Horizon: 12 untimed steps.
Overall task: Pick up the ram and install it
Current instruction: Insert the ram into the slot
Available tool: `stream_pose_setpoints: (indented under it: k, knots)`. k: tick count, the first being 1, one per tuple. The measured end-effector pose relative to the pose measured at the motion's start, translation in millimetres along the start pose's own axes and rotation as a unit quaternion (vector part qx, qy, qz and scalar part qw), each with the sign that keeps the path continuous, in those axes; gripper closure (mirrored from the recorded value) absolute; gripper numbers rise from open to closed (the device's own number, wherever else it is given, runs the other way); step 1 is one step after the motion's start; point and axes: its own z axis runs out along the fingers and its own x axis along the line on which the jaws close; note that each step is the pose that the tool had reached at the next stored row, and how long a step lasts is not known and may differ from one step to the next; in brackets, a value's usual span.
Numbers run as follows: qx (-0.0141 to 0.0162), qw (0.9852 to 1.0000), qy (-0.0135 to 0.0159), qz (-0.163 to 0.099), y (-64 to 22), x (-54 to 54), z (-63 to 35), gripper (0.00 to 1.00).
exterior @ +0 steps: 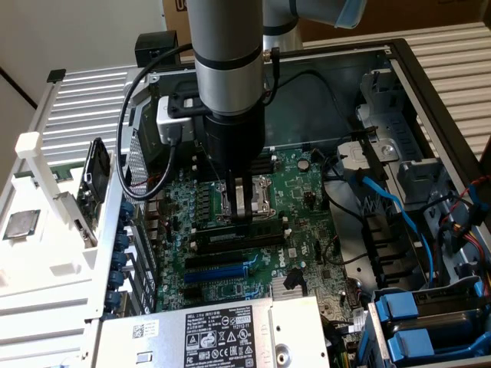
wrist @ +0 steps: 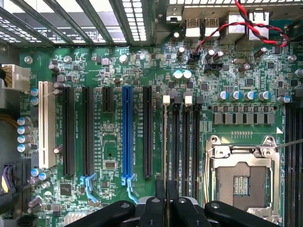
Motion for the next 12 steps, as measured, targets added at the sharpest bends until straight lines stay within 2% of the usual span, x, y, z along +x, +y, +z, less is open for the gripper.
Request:
stream_pose_setpoints:
  k: [12]
  knots:
    - [0.0002, 1.0000, 0.0000, -0.002, 0.1, -0.1, 0.4, 0.87]
